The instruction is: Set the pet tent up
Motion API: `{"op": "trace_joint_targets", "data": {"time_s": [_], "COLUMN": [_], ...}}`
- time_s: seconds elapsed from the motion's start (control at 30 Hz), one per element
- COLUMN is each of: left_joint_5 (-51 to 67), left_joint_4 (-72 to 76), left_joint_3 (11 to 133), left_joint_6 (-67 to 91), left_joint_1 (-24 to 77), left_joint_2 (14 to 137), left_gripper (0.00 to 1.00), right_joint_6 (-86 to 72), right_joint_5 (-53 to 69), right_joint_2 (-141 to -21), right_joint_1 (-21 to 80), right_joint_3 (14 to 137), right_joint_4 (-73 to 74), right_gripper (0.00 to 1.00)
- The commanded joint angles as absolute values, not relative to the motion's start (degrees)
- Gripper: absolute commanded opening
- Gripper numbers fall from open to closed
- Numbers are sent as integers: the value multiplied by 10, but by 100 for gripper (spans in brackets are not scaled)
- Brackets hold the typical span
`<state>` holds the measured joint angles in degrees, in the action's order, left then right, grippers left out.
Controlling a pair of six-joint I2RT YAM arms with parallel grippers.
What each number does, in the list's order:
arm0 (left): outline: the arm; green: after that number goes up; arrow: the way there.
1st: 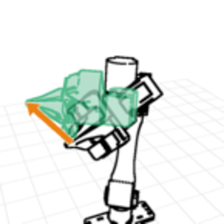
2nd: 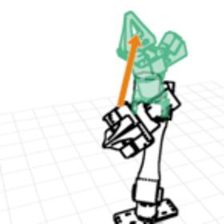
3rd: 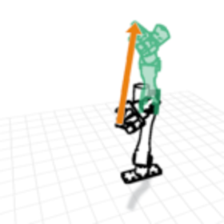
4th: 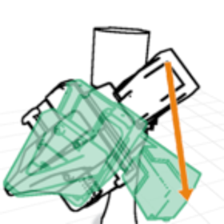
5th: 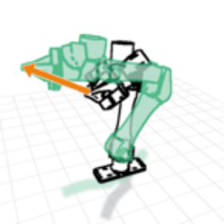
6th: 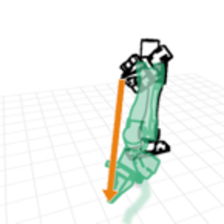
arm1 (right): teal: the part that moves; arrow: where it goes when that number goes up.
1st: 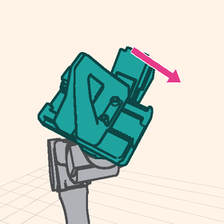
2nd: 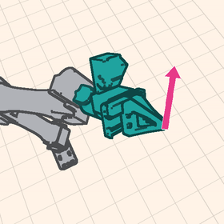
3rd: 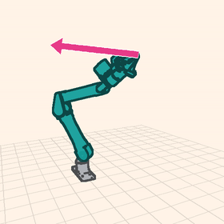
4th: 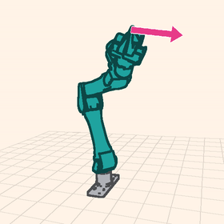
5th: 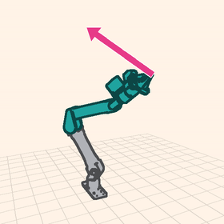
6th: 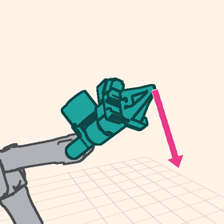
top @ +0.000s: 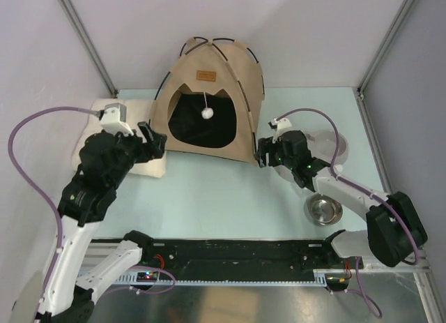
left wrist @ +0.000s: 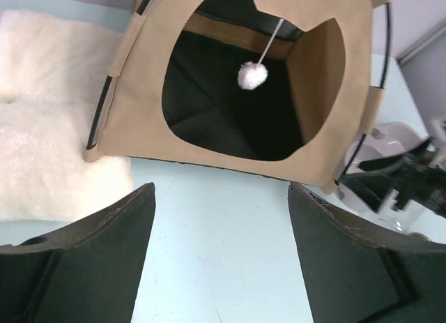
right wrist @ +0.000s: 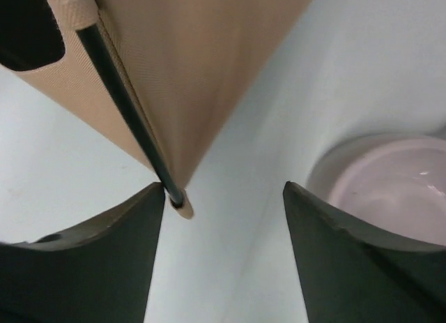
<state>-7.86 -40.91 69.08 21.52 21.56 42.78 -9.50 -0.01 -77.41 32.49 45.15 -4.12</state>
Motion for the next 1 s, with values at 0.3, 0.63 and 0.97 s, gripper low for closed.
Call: {"op": "trace_joint_targets", "data": {"time_s": [0.3,0.63,0.97], "left_joint_5": [-163,-124,-61], "left_joint_4": [-397,-400,-399], "left_joint_3": [745,743,739], "left_joint_6": [191,196,206], "left_joint_1": [205,201,195], "left_joint_2": [539,507,462], "left_gripper": [99,100,100], "right_joint_6": [-104,-35,22], "right_joint_5": [28,6,-30], "right_joint_2": [-616,-783,-837], "right_joint_1": [332,335,322], "right_joint_3": [483,619,645], "right_joint_4": [-88,-59,-36], "right_gripper": [93,61,12]}}
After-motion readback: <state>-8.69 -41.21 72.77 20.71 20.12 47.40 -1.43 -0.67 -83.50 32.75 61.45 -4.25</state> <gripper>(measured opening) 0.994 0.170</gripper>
